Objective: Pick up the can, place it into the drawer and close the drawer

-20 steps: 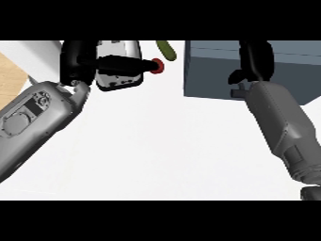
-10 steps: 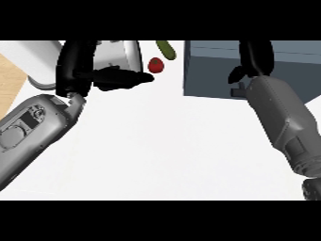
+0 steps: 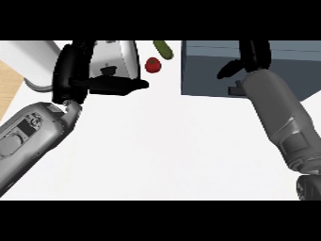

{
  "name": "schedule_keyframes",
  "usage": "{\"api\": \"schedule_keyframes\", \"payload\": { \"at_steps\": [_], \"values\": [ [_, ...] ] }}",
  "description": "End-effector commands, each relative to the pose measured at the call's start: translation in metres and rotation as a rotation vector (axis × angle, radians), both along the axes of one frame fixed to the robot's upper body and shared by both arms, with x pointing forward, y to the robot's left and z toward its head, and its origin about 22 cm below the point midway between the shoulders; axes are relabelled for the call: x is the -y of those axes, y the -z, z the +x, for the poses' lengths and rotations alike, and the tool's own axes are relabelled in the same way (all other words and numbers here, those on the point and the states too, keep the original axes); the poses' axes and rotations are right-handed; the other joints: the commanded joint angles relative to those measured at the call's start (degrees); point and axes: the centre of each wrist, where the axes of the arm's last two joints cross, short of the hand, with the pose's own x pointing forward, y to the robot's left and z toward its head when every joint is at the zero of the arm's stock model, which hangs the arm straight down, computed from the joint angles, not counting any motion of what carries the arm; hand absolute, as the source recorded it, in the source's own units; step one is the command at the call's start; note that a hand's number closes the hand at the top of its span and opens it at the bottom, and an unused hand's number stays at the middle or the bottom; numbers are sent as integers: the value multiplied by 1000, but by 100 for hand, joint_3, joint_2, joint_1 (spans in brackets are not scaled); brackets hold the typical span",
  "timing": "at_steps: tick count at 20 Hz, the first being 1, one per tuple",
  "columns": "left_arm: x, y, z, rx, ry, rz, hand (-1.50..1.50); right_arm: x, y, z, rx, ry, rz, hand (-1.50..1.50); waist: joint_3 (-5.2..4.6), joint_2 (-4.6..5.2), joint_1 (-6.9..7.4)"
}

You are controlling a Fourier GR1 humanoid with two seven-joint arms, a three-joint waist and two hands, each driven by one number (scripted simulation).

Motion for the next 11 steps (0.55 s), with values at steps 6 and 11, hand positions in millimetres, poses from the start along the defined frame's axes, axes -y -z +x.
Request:
{"api": "schedule_keyframes", "payload": {
  "at_steps": [6,11],
  "values": [
    [-15,8,-6,0,-36,-1,-150,-55,-20,6,37,-90,517,-150,-12,-98,-11],
    [-21,15,-16,-5,-27,-16,-150,-34,-26,9,47,-117,537,-150,-23,-80,-41]
  ]
}}
